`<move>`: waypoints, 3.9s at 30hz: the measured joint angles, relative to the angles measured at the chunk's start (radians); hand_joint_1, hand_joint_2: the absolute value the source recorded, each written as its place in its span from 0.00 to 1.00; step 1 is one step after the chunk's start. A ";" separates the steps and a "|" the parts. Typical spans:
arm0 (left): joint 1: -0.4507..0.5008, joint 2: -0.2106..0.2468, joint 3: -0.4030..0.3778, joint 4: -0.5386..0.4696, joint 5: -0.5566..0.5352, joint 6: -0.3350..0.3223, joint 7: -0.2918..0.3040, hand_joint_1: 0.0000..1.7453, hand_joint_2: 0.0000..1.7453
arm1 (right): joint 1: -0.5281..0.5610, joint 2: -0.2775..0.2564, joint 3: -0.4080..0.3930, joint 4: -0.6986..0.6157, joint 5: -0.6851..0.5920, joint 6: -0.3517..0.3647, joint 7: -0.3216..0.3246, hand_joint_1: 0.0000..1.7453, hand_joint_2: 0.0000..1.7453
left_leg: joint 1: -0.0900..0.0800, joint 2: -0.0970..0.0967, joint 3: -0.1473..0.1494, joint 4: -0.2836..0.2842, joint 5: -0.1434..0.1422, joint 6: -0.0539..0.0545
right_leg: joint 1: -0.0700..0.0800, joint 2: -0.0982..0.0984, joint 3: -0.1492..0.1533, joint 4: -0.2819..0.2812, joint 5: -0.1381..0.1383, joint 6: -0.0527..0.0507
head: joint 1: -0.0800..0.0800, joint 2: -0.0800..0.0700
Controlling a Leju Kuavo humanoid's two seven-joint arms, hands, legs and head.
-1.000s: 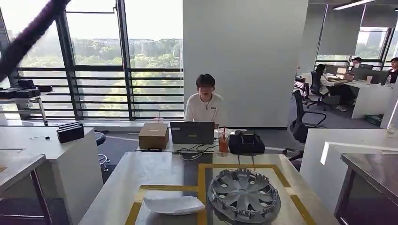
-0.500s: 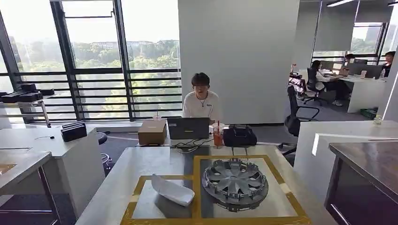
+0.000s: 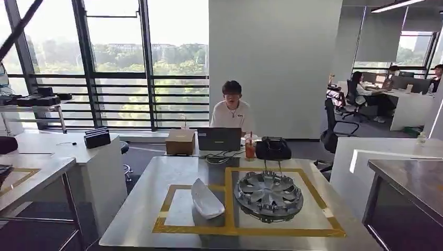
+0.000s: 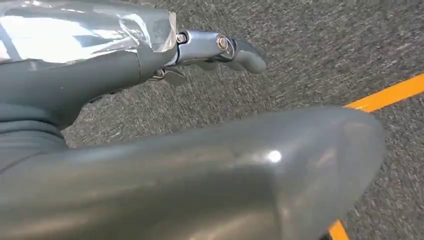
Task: Take the parts from the cabinet and place them on the table.
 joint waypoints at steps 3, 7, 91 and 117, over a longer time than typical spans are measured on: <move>-0.013 0.002 0.000 0.038 -0.009 0.014 -0.015 0.00 0.00 | 0.001 -0.003 -0.002 0.000 0.000 0.000 -0.005 0.00 0.00 | -0.005 0.005 -0.050 0.006 0.040 0.000 | -0.001 0.000 -0.032 0.199 -0.069 0.015 | 0.001 0.000; -0.038 0.008 0.000 0.080 -0.018 0.027 -0.033 0.00 0.00 | 0.001 -0.011 -0.004 0.000 0.000 -0.002 -0.014 0.00 0.00 | -0.005 0.006 -0.116 0.029 0.082 -0.010 | -0.001 0.000 0.168 -0.030 0.026 0.039 | 0.003 0.000; -0.148 0.079 -0.063 0.220 -0.050 0.078 -0.090 0.00 0.00 | -0.004 0.003 -0.084 0.024 -0.054 0.023 -0.046 0.00 0.00 | 0.003 0.000 0.007 -0.002 -0.005 0.001 | 0.008 -0.001 0.000 -0.066 0.067 -0.011 | -0.005 0.000; -0.151 0.081 -0.079 0.220 -0.018 0.096 -0.066 0.00 0.00 | -0.004 0.004 -0.085 0.022 -0.061 0.044 -0.074 0.00 0.00 | 0.002 -0.002 -0.028 0.039 -0.001 -0.037 | 0.011 -0.005 0.173 -0.144 0.019 -0.013 | -0.004 0.001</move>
